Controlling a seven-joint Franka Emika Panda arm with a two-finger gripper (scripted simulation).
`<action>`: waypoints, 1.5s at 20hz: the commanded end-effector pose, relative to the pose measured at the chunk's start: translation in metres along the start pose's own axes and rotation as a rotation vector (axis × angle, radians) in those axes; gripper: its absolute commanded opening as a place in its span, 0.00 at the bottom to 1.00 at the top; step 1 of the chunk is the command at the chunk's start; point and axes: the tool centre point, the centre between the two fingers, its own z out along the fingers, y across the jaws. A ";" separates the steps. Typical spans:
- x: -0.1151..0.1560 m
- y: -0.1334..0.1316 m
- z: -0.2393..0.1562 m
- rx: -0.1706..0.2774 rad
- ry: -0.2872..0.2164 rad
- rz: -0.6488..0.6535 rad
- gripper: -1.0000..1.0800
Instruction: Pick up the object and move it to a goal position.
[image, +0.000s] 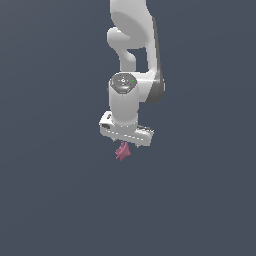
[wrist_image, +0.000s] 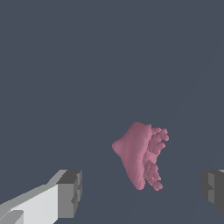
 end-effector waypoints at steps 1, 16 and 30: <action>-0.002 0.004 0.011 -0.005 -0.004 0.052 0.96; -0.006 0.010 0.034 -0.015 -0.011 0.141 0.96; -0.007 0.012 0.081 -0.015 -0.011 0.147 0.96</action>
